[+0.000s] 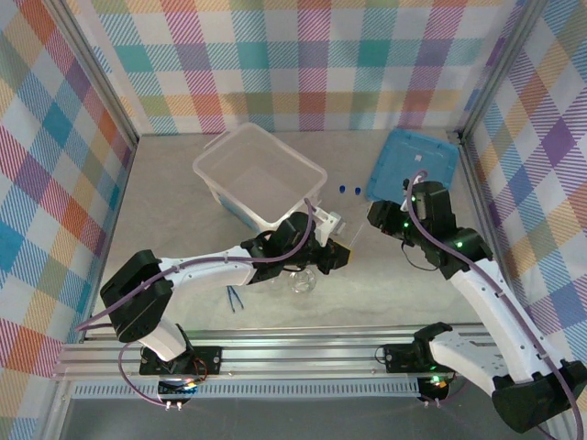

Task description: Organize the chemistry lab equipment

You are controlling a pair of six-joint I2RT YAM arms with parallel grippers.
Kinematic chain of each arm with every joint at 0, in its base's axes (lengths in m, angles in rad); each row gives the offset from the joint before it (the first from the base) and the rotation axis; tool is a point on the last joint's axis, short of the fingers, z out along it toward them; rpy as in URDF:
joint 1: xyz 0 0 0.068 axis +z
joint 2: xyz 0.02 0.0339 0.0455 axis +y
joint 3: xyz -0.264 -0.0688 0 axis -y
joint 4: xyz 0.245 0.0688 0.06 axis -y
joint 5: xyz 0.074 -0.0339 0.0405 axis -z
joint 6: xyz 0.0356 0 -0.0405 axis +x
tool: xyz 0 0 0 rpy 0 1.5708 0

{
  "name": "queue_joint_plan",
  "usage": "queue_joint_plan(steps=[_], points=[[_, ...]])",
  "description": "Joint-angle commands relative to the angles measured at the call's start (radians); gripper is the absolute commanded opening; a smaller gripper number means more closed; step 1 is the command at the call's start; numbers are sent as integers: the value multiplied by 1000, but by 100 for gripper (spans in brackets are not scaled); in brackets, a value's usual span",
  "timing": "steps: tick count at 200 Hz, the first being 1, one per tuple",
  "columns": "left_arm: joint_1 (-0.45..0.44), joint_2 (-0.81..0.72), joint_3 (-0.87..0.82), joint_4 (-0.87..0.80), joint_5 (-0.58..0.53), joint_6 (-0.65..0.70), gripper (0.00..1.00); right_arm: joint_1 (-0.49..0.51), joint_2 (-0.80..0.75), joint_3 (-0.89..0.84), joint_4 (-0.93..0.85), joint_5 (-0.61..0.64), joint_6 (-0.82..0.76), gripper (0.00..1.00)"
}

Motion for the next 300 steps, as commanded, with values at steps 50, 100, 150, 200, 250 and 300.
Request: queue_joint_plan(steps=[50, 100, 150, 200, 250, 300], points=[[6, -47, 34, -36, 1, 62, 6, -121, 38, -34, 37, -340, -9, 47], [6, -50, 32, -43, 24, 72, 6, -176, 84, -58, 84, -476, -15, 47], [5, -45, 36, -47, 49, 84, 6, -211, 120, -65, 108, -566, -28, 43], [4, -27, 61, -79, 69, 105, 6, -224, 154, -47, 98, -619, -67, 39], [2, -22, 69, -99, 75, 120, 6, -236, 171, -47, 92, -641, -89, 31], [3, -20, 68, -114, 56, 128, 7, -245, 169, -44, 81, -659, -102, 21]])
